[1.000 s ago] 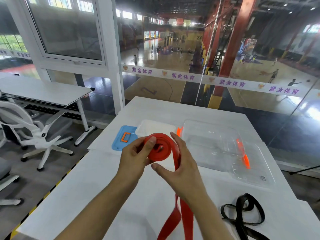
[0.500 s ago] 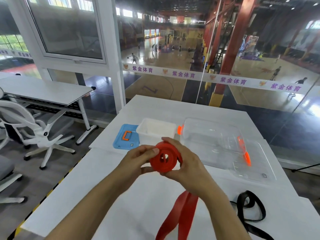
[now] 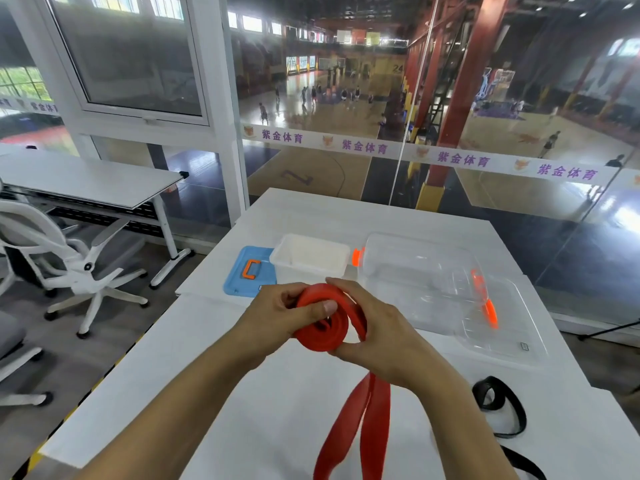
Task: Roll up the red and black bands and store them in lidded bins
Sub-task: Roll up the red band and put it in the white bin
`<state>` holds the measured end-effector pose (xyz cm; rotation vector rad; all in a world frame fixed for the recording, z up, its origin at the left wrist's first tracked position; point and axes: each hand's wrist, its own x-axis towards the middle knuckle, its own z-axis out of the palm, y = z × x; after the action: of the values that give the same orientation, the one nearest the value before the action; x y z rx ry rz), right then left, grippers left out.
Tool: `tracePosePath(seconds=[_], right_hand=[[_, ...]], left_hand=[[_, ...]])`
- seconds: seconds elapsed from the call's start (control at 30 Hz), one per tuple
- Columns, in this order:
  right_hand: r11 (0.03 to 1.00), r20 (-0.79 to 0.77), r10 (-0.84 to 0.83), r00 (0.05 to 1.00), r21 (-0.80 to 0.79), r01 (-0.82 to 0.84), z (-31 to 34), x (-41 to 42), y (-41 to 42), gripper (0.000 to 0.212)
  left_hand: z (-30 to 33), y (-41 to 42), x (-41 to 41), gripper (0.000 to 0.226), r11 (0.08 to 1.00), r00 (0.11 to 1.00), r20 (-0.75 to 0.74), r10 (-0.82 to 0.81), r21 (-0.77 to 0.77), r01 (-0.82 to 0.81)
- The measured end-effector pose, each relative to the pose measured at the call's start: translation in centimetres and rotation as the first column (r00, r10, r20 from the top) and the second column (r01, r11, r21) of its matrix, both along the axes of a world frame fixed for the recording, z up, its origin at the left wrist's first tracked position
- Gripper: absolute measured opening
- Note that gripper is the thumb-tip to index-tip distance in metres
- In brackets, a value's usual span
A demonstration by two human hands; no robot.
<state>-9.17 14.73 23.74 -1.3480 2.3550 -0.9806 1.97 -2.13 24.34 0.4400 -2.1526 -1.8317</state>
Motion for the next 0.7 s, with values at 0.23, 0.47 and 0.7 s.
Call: tracePosePath(seconds=[0.23, 0.47, 0.7], right_hand=[[0.963, 0.228, -0.086, 0.970, -0.229, 0.139, -2.7, 1.6, -1.4, 0.100], [0.893, 0.268, -0.219, 0.938, -0.332, 0.303, -3.8, 3.3, -3.8, 0.106], [0.892, 0.305, -0.176, 0.936, -0.353, 0.282, -3.3, 2.7, -2.7, 0.073]], left_hand=[[0.0, 1.5, -1.4, 0.054, 0.904, 0.938, -0.073, 0.338, 0.301, -0.303], [-1.2, 3.2, -2.2, 0.058, 0.800, 0.901, -0.031, 0.432, 0.475, -0.367], [-1.0, 2.4, -1.3, 0.041, 0.833, 0.951, 0.073, 0.301, 0.466, -0.299]])
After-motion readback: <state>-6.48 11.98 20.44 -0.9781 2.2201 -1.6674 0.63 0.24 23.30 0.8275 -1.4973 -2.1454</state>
